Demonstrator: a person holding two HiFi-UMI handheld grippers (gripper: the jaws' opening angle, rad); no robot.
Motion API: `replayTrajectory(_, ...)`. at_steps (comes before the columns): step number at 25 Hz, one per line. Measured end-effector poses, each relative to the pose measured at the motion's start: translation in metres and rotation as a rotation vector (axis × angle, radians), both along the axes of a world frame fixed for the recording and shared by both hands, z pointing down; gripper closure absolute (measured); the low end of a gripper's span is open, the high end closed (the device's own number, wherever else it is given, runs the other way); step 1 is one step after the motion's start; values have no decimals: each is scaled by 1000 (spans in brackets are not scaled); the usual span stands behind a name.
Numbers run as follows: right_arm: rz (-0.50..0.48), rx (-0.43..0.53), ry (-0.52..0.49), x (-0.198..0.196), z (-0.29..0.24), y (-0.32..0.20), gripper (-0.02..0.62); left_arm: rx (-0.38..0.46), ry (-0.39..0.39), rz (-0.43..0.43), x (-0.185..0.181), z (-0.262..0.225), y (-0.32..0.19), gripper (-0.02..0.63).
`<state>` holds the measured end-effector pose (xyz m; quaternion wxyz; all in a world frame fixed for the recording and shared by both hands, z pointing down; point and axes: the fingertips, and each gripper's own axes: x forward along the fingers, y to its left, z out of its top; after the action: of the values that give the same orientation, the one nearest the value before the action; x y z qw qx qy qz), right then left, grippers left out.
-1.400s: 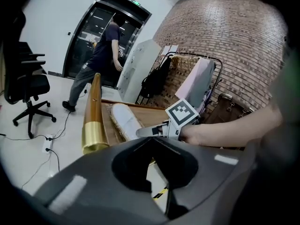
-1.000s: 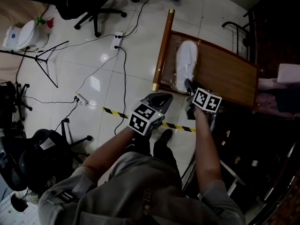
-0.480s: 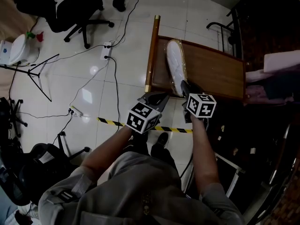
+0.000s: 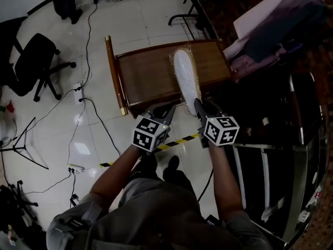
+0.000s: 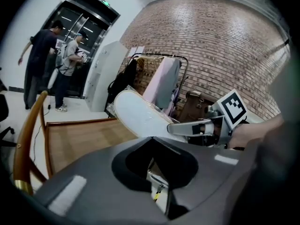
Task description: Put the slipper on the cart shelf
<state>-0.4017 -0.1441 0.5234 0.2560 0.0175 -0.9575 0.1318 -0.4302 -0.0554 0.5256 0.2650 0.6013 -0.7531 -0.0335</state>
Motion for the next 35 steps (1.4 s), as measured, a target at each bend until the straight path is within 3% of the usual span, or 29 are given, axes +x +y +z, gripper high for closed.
replayTrajectory(8, 224, 10, -69, 136, -35, -42, 541, 3, -52, 251, 100, -26, -70, 598)
replayTrajectory(24, 606, 22, -113, 498, -42, -50, 541, 30, -135, 674, 433, -54, -140, 598)
replayTrajectory(35, 931, 15, -131, 700, -28, -45, 540, 29, -145, 951, 634, -54, -146, 598)
